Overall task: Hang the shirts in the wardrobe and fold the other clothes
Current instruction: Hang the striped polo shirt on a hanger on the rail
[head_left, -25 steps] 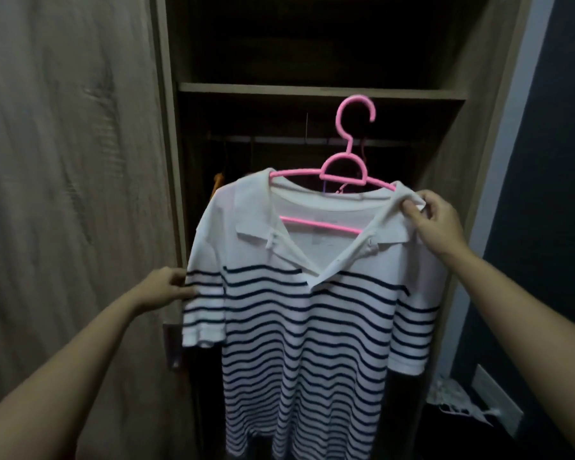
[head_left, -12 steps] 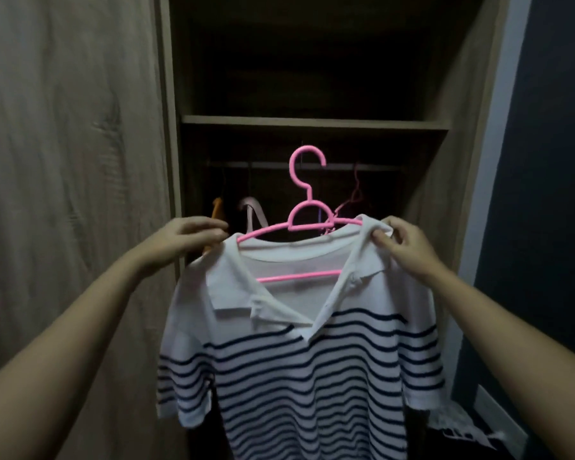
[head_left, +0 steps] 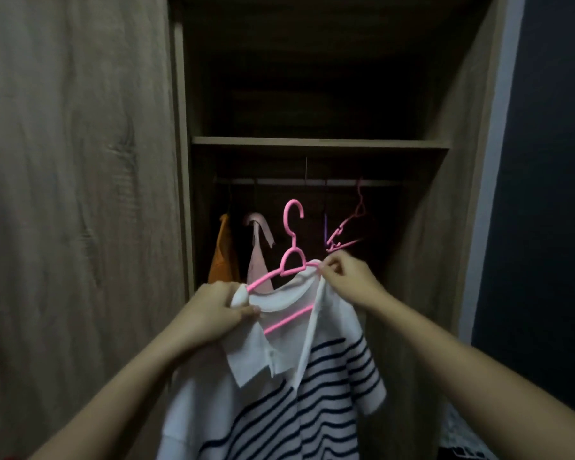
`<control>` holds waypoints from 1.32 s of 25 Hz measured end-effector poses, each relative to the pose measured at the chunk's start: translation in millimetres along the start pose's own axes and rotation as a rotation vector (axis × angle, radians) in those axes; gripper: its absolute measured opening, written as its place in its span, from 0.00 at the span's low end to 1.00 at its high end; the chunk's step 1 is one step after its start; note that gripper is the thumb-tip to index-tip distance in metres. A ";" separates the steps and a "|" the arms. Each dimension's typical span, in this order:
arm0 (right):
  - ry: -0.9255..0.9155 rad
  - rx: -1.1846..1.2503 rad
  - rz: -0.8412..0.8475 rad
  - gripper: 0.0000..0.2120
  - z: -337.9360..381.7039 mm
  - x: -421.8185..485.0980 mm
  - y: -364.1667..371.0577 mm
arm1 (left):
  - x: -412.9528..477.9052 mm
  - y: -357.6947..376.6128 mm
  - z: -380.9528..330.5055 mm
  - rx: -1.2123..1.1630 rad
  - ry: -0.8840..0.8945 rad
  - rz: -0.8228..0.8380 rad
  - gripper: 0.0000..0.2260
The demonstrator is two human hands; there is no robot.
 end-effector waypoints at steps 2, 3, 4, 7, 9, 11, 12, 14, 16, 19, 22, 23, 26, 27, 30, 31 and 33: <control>0.144 0.286 0.260 0.16 20.3 -2.3 30.8 | 4.7 16.9 0.0 -0.019 -0.073 -0.019 0.06; 0.203 0.440 0.331 0.15 27.5 -1.7 41.4 | 7.2 24.1 -3.0 -0.016 -0.098 -0.040 0.06; 0.244 0.567 0.360 0.13 31.7 1.4 48.2 | 11.2 30.8 -5.4 -0.002 -0.117 -0.068 0.06; 0.301 0.780 0.317 0.09 32.6 21.2 51.8 | 26.9 46.5 -12.6 0.024 -0.124 -0.128 0.09; 0.301 0.790 0.249 0.11 25.8 40.2 48.1 | 39.0 52.0 -13.8 -0.045 -0.082 -0.102 0.13; 0.283 0.814 0.170 0.08 19.9 60.1 43.0 | 50.1 60.6 -13.4 -0.147 0.014 -0.014 0.23; 0.279 0.841 0.123 0.07 16.4 73.3 40.1 | 56.4 65.8 -14.4 -0.185 0.048 0.021 0.27; 0.259 0.813 0.046 0.06 8.6 102.8 34.5 | 77.8 74.2 -16.3 -0.226 0.095 0.019 0.28; 0.195 0.756 0.043 0.05 4.0 135.0 29.6 | 106.2 78.2 -19.0 -0.254 0.160 -0.044 0.28; 0.106 0.746 0.077 0.07 1.8 176.2 24.0 | 141.7 70.7 -22.9 -0.322 0.200 -0.176 0.27; 0.084 0.699 0.080 0.07 0.7 223.8 15.6 | 180.4 60.4 -25.9 -0.315 0.232 -0.287 0.26; 0.089 0.702 0.071 0.08 0.4 240.5 13.5 | 194.1 55.7 -27.0 -0.304 0.242 -0.296 0.26; 0.161 0.645 0.070 0.07 -5.0 288.5 9.5 | 238.7 43.7 -28.0 -0.278 0.229 -0.305 0.23; 0.198 0.587 0.078 0.09 -8.1 302.4 7.3 | 251.8 40.3 -26.2 -0.283 0.223 -0.307 0.21; 0.286 0.332 0.187 0.12 -13.8 328.6 6.2 | 278.1 40.5 -17.9 -0.321 0.213 -0.305 0.19; 0.305 0.268 0.213 0.15 -16.2 333.5 9.1 | 283.1 44.4 -13.4 -0.326 0.208 -0.307 0.20; 0.332 0.217 0.274 0.15 -24.1 339.4 19.4 | 287.5 58.1 -4.6 -0.307 0.174 -0.323 0.23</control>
Point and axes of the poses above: each hand's wrist, its own x-axis towards the middle knuckle, its own y-axis out of the palm, z = x × y, the point moved 2 cm from there along x, towards the middle knuckle, and after that the axes turned 9 degrees about z, right-handed, at the moved point
